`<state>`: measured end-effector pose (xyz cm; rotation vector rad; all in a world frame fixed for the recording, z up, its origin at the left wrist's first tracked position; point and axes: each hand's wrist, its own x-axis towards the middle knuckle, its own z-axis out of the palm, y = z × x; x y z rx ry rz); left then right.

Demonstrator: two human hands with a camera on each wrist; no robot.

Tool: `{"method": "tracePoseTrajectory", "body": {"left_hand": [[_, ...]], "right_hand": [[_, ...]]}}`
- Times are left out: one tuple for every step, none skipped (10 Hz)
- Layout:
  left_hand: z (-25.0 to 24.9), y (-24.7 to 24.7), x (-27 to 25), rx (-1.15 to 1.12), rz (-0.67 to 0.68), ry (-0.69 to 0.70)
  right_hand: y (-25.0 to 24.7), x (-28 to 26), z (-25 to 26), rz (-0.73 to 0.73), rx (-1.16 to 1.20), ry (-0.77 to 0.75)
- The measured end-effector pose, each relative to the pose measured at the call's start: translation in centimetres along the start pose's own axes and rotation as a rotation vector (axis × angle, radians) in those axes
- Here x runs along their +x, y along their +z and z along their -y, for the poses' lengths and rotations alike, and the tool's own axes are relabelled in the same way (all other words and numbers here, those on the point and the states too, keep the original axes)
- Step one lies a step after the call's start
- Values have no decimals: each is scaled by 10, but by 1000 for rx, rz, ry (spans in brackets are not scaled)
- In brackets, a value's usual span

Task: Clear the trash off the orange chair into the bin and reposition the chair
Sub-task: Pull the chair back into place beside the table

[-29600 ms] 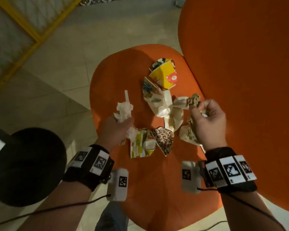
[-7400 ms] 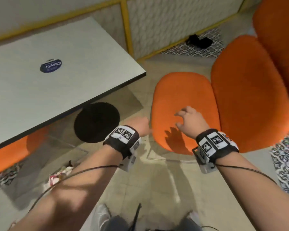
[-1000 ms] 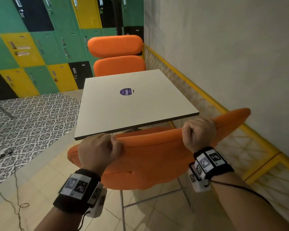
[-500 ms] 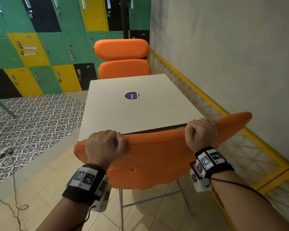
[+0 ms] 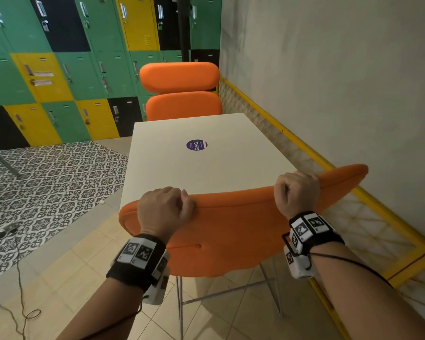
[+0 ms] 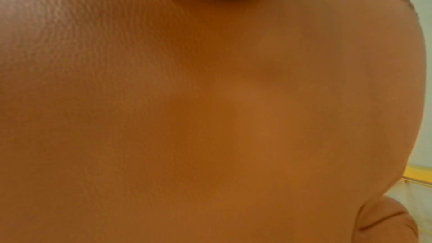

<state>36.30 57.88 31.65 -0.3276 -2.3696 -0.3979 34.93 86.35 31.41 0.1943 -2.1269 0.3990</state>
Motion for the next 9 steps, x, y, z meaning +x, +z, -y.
{"method": "tracePoseTrajectory", "body": {"left_hand": [[1,-1,-5,-14,30,3],[2,-1,-9,-24,47,16],[1,-4,-10,-19,93,18],[0,-7,-10,-16,133,22],[2,-12,-12,-26,121,34],[3,-14,-13,-29,116,25],[-2,-15,-13,-60,77,34],[5,-10,-36,-145,32,117],[28,6,-72,-213,-129,284]], "right_hand": [[-4,-5,-2,62,-16,10],[-6,-8,-3,117,-43,38],[-9,-6,-2,159,-56,85],[-10,-7,-2,180,-65,121],[-9,-11,-2,223,-72,163],[-13,-10,-3,269,-81,183],[-20,-17,6,300,-107,124],[-30,-19,10,310,-84,228],[-23,-80,34,188,-166,237]]}}
